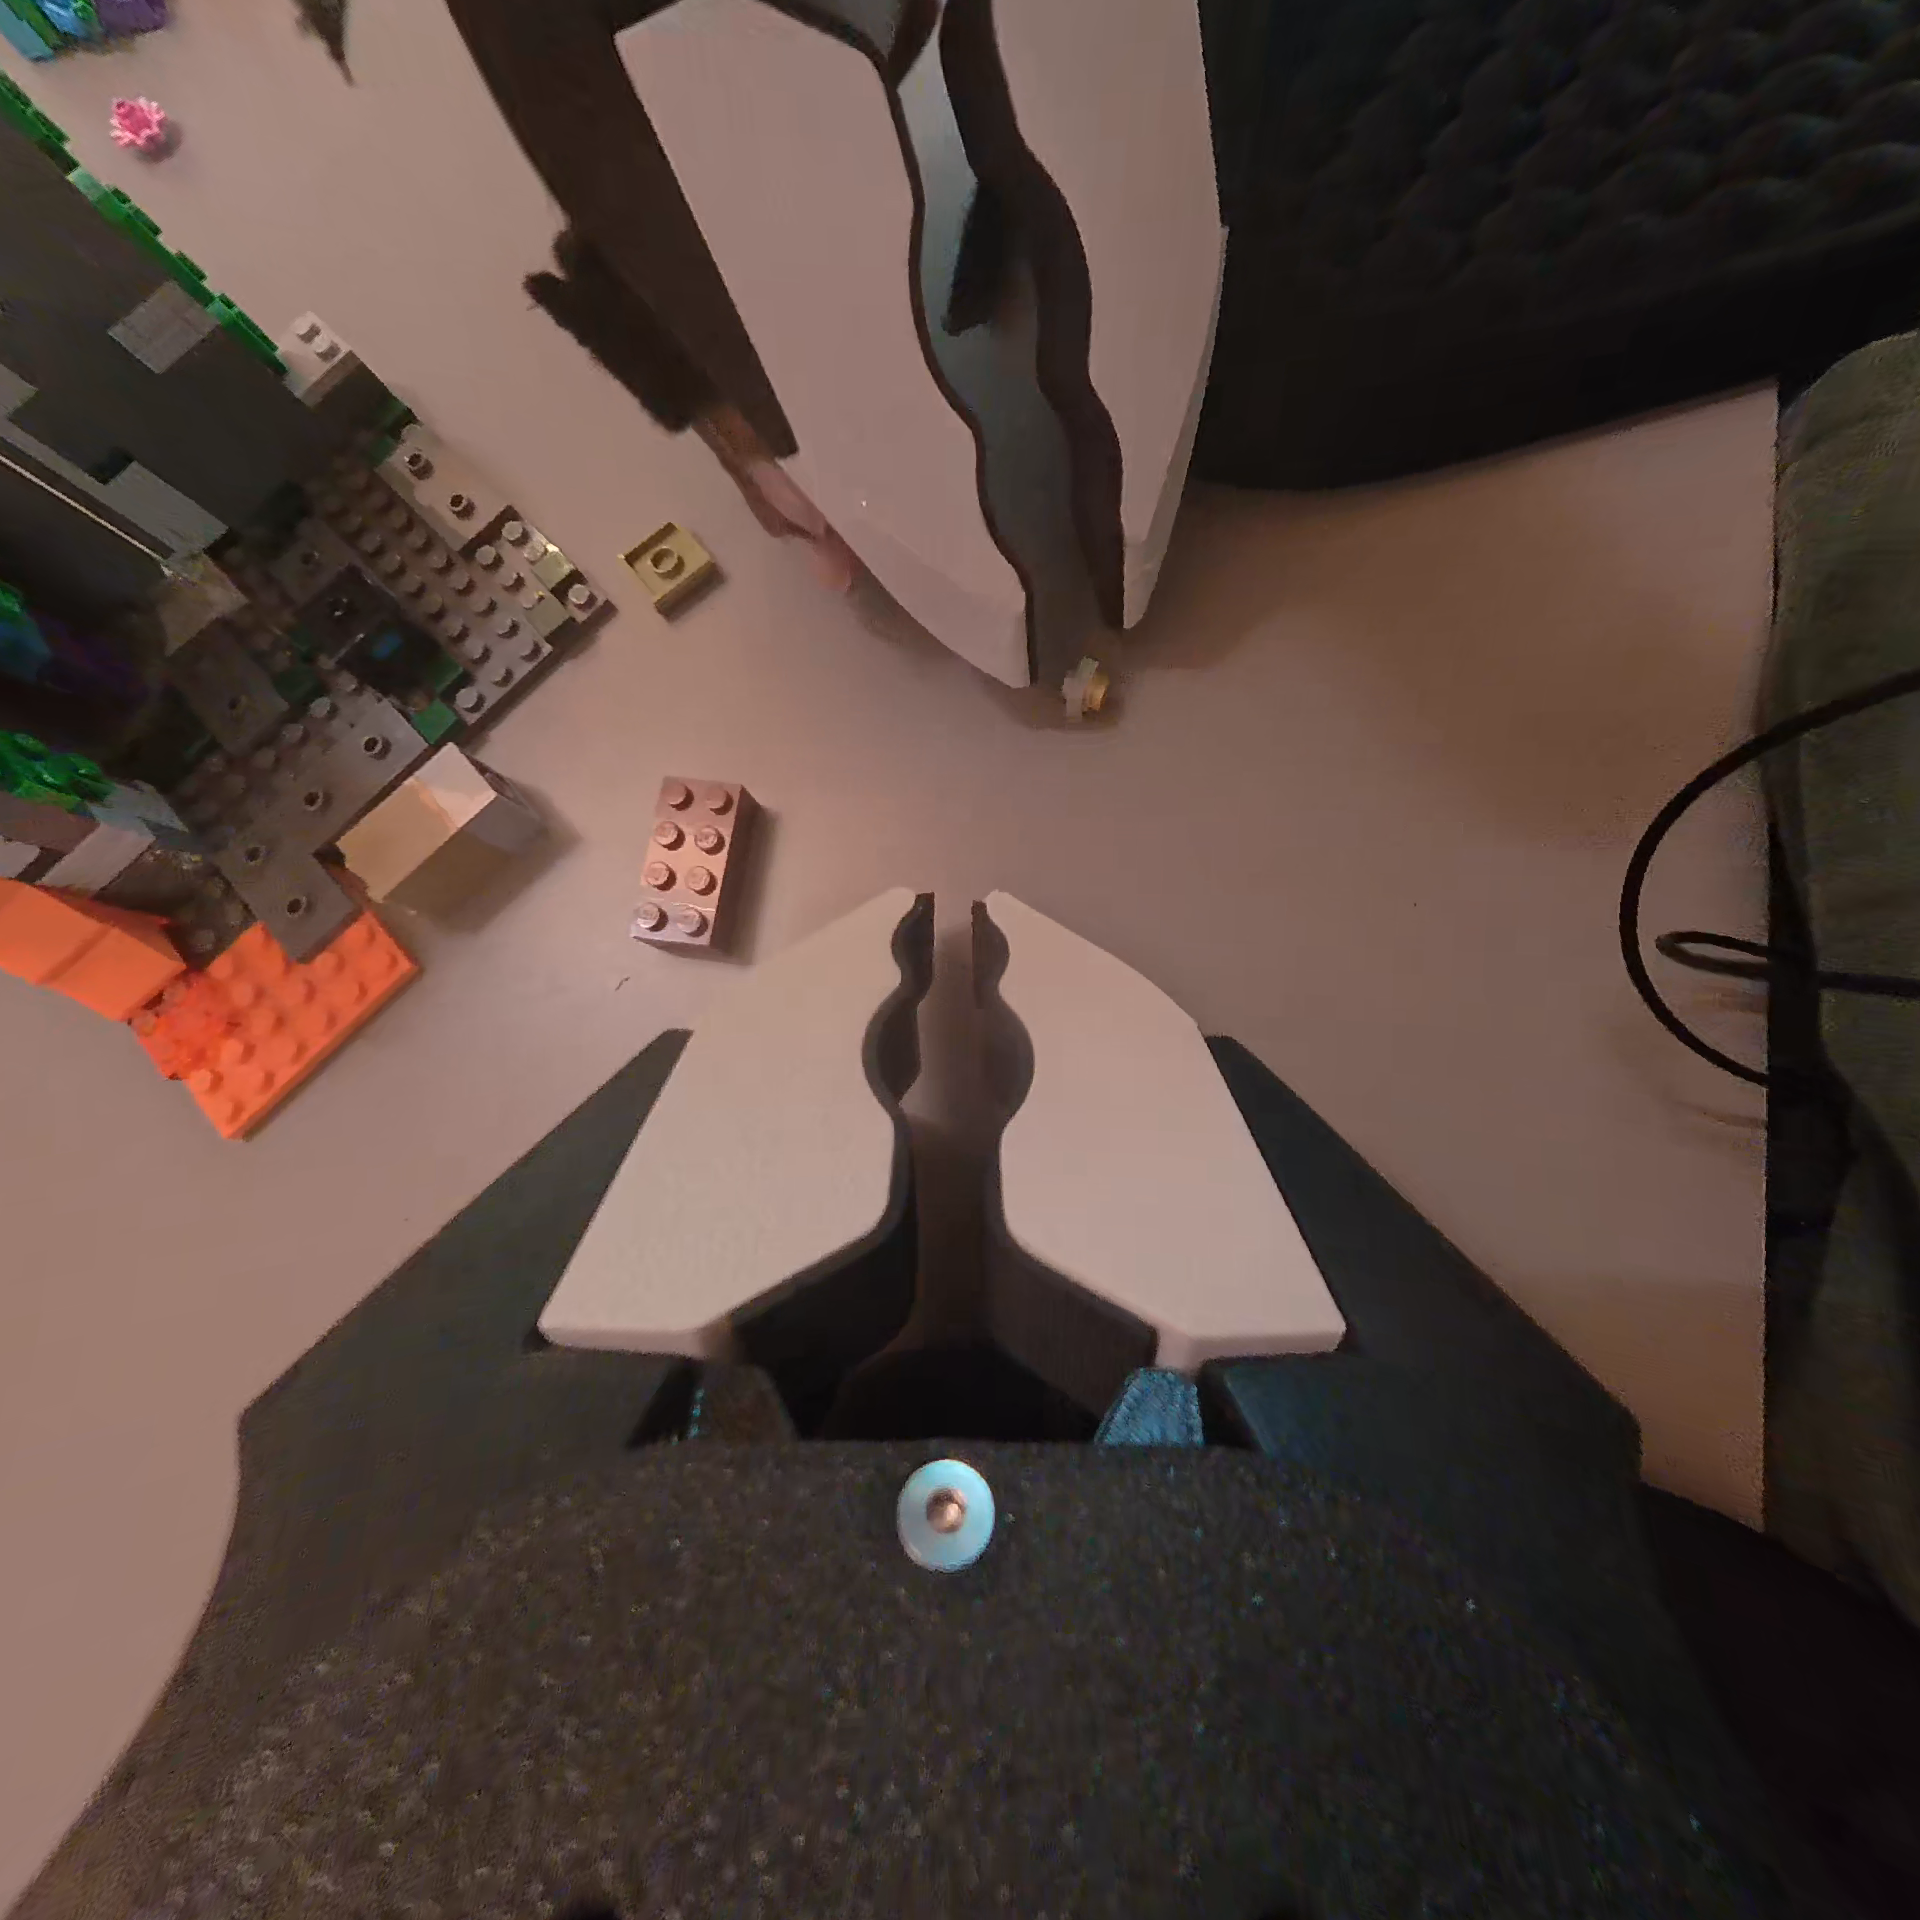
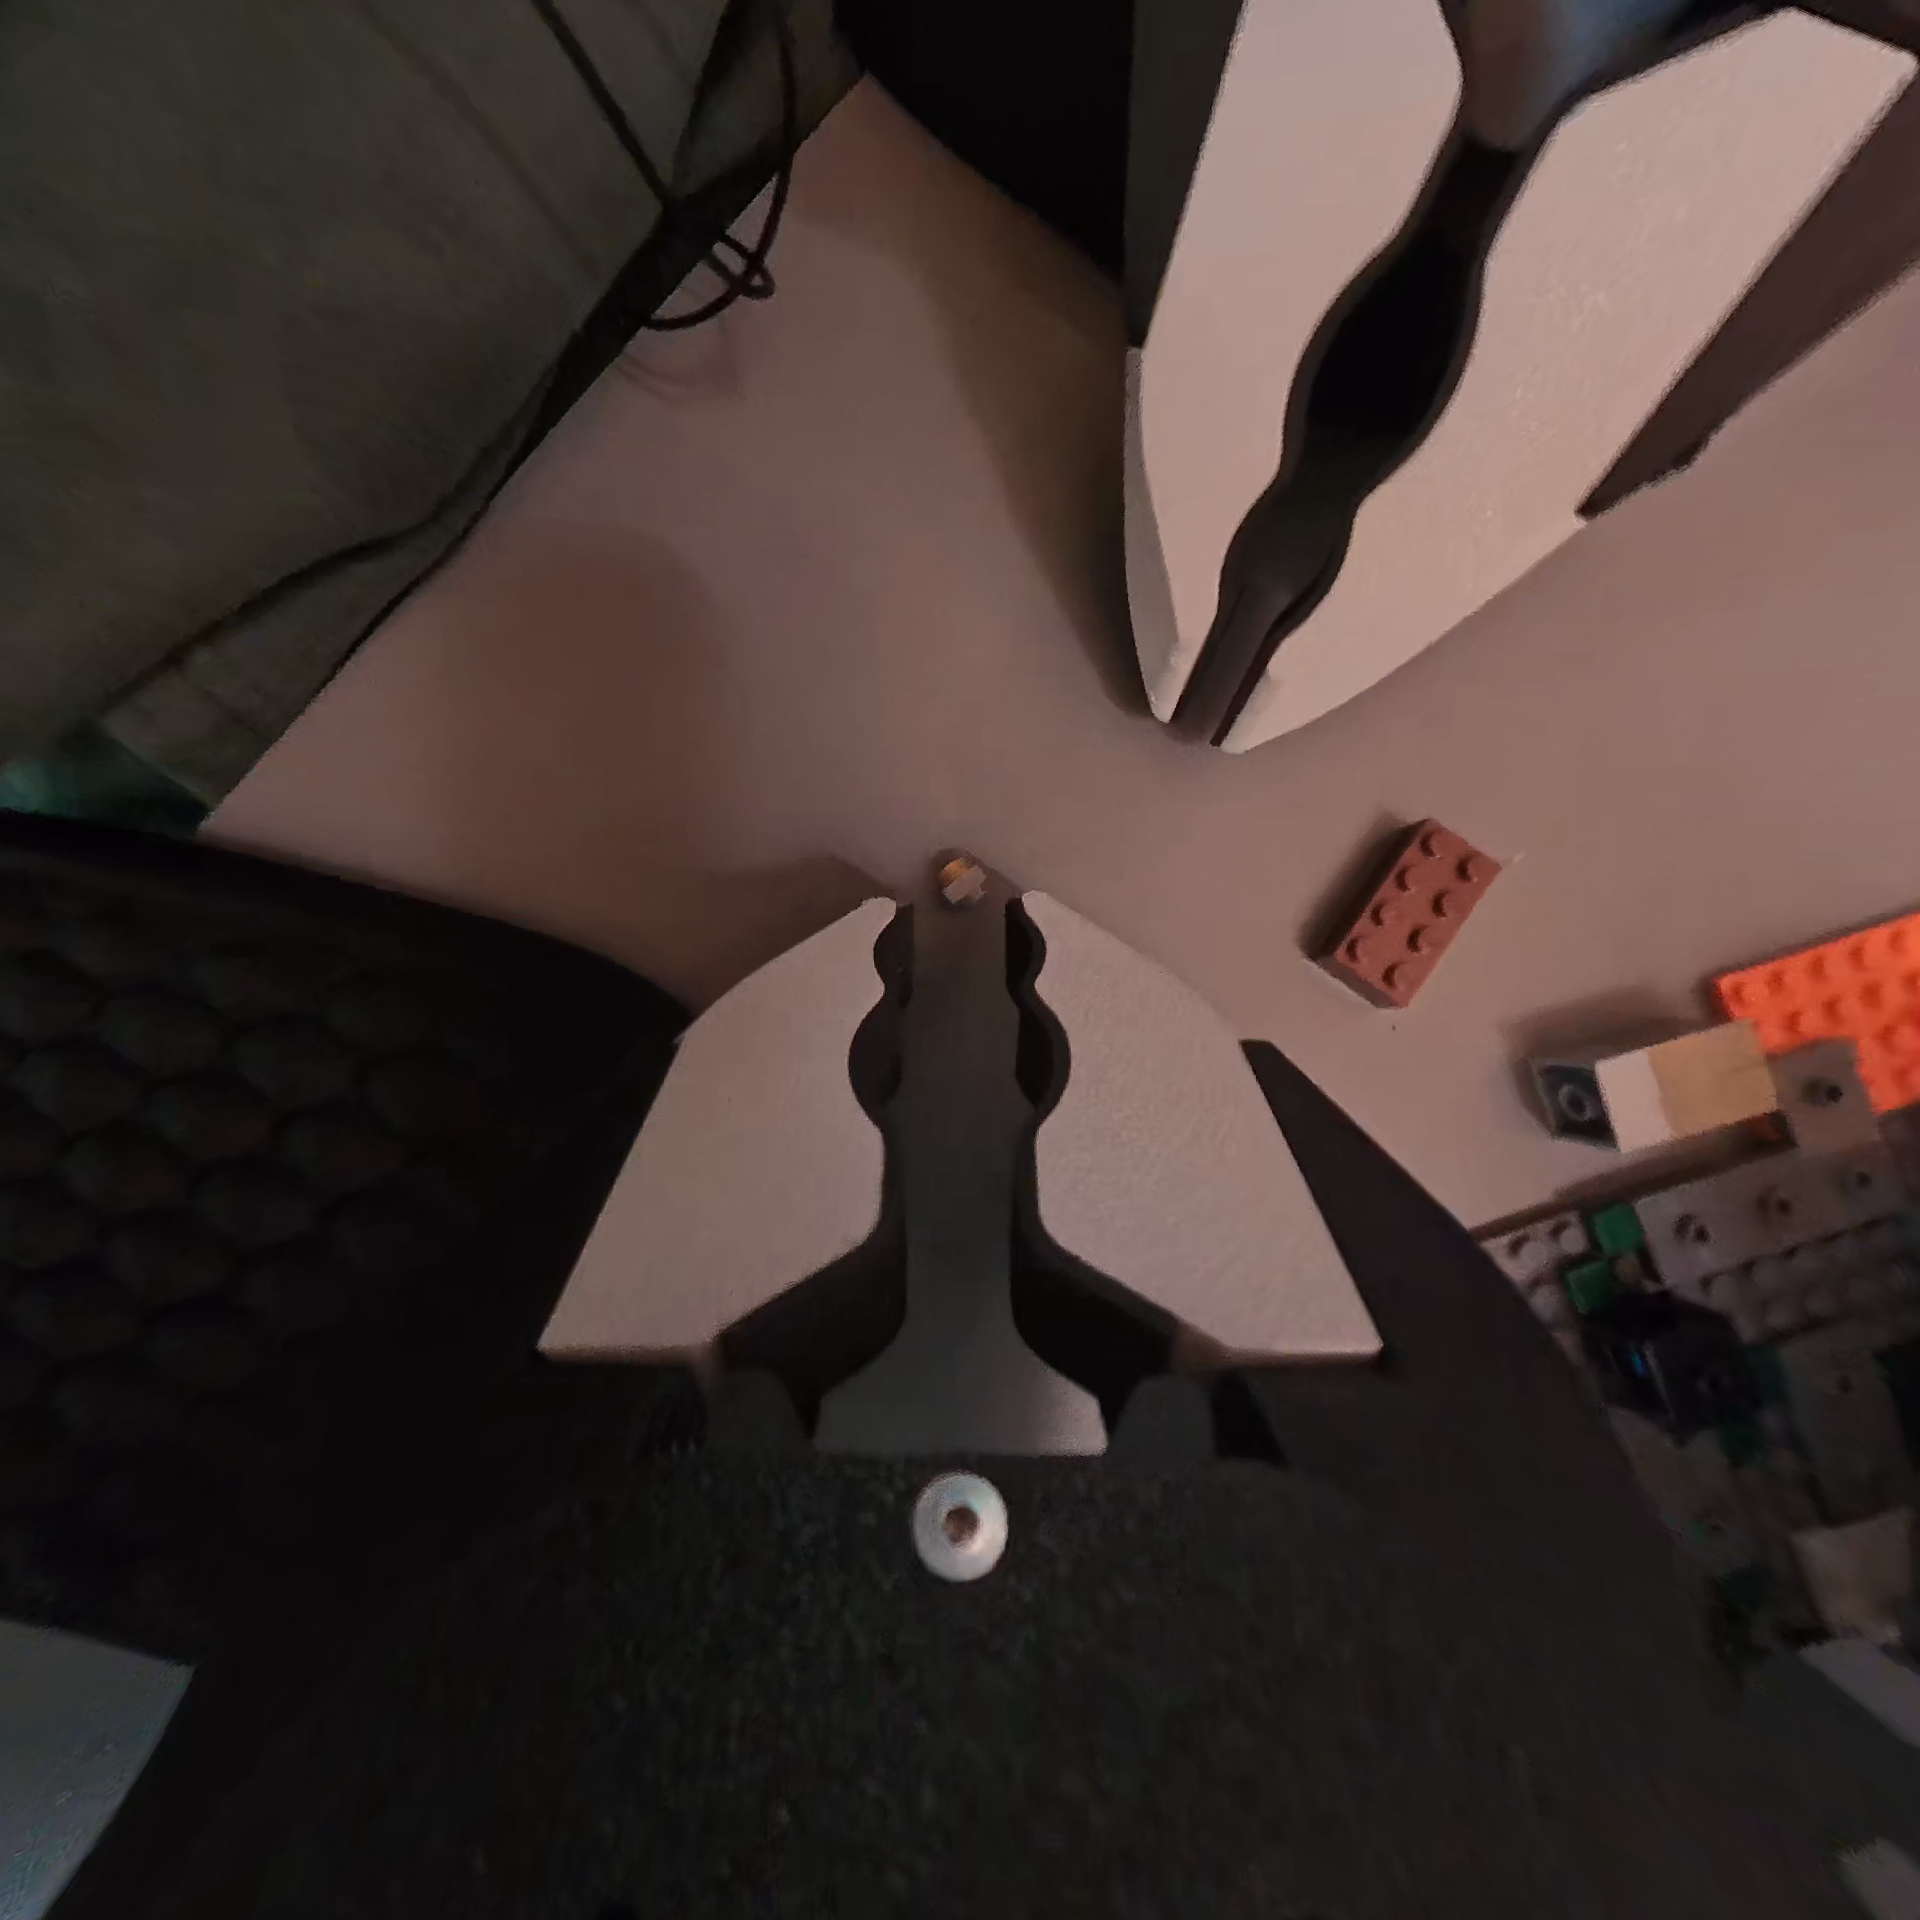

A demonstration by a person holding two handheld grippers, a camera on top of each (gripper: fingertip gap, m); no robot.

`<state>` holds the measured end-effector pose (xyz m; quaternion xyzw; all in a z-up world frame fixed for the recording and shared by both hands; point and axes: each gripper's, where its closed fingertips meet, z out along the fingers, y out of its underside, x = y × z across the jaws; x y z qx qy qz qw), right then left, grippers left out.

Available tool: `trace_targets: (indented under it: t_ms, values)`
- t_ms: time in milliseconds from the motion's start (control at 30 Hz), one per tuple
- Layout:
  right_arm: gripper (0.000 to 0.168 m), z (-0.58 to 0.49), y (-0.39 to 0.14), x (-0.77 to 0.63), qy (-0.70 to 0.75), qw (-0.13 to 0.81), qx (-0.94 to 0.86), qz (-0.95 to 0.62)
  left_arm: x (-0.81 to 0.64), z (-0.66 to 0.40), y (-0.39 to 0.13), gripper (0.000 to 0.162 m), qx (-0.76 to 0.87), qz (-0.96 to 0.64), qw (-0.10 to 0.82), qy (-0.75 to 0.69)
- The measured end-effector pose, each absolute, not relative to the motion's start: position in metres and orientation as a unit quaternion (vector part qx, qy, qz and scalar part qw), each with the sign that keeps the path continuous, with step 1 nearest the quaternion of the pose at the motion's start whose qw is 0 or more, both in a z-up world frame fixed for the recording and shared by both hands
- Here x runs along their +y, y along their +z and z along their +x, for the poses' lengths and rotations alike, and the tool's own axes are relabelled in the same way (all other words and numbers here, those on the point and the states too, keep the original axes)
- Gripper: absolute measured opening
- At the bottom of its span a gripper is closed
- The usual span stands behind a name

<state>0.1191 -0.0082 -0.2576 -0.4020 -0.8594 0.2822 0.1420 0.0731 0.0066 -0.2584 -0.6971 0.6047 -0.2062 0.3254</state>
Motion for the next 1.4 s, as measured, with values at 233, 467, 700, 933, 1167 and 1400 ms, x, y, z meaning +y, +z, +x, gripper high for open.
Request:
trace_targets:
  t_ms: [233, 467, 700, 933, 1167, 1400]
  values:
    - [0.016, 0.119, -0.263, -0.007, 0.26, 0.114, -0.908, -0.308, -0.002, 0.074, -0.256, 0.003, 0.619, -0.68, 0.319, -0.229]
    - [0.013, 0.117, -0.264, -0.011, 0.275, 0.093, -0.921, -0.259, -0.003, 0.075, -0.254, 0.002, 0.614, -0.679, 0.316, -0.247]
    - [0.007, 0.113, -0.256, -0.007, 0.315, 0.12, -0.873, -0.352, -0.005, 0.076, -0.246, 0.005, 0.618, -0.662, 0.339, -0.254]
    - [0.007, 0.095, -0.222, -0.013, 0.453, 0.146, -0.648, -0.594, -0.003, 0.079, -0.205, 0.009, 0.602, -0.598, 0.469, -0.243]
    - [0.005, 0.086, -0.184, -0.035, 0.578, 0.09, -0.499, -0.639, -0.033, 0.087, -0.179, 0.011, 0.661, -0.488, 0.524, -0.224]
    - [0.0, 0.081, -0.173, -0.058, 0.587, 0.067, -0.506, -0.629, -0.054, 0.085, -0.174, 0.012, 0.704, -0.431, 0.527, -0.203]
